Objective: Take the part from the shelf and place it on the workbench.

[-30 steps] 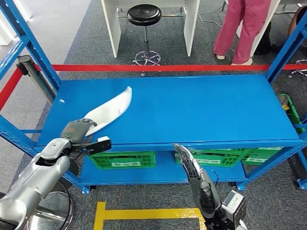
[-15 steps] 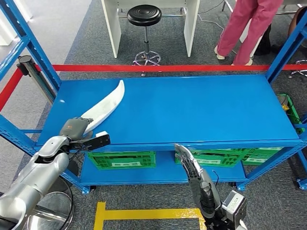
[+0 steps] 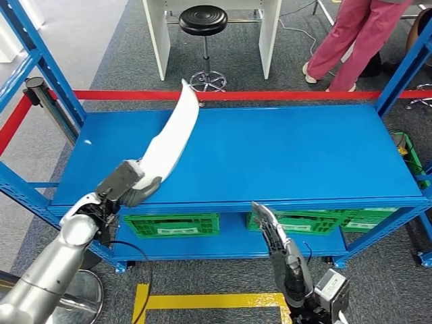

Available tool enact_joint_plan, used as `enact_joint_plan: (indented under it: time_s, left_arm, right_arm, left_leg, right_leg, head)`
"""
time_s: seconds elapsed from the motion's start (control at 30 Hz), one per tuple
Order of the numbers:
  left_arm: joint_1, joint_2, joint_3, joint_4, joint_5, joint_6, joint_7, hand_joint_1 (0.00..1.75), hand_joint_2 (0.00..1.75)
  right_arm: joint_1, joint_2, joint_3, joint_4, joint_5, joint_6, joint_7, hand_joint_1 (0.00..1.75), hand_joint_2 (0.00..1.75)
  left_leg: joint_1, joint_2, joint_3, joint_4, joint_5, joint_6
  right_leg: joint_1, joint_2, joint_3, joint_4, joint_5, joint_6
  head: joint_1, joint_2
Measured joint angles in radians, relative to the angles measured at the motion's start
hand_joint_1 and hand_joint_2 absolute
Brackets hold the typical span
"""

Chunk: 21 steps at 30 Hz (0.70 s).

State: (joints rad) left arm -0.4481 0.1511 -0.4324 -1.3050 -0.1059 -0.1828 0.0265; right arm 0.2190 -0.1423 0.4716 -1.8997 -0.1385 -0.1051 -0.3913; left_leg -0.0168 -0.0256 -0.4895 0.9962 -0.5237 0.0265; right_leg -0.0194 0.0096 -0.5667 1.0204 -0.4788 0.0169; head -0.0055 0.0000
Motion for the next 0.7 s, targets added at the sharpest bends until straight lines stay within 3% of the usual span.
enact_joint_plan:
  time_s: [0.33,0.57,0.7]
  left_arm:
    - [0.120,0.038,-0.014,-0.400,0.276,-0.012,-0.045,1.75,1.75]
    - [0.186,0.060,-0.017,-0.522,0.327,-0.026,-0.101,1.75,1.75]
    - [0.267,0.073,-0.013,-0.598,0.346,-0.038,-0.157,1.75,1.75]
  right_arm:
    - [0.033,-0.005,-0.008,0.000,0.002,-0.048,-0.026,0.00,0.00]
    - [0.042,-0.006,-0.008,0.000,0.003,-0.063,-0.032,0.00,0.00]
    - [0.049,-0.008,-0.008,0.000,0.004,-0.079,-0.039,0.00,0.00]
  left_leg:
    - [0.000,0.001,-0.001,0.000,-0.001,0.002]
    - [0.000,0.001,-0.001,0.000,-0.001,0.002]
    - [0.000,0.001,-0.001,0.000,-0.002,0.002]
  right_leg:
    - [0.000,0.001,-0.002,0.000,-0.001,0.000]
    - [0.000,0.001,-0.001,0.000,-0.001,0.000]
    - [0.000,0.001,-0.002,0.000,-0.001,0.000]
  head:
    - [0.000,0.000]
    - [0.000,0.000]
    - [0.000,0.000]
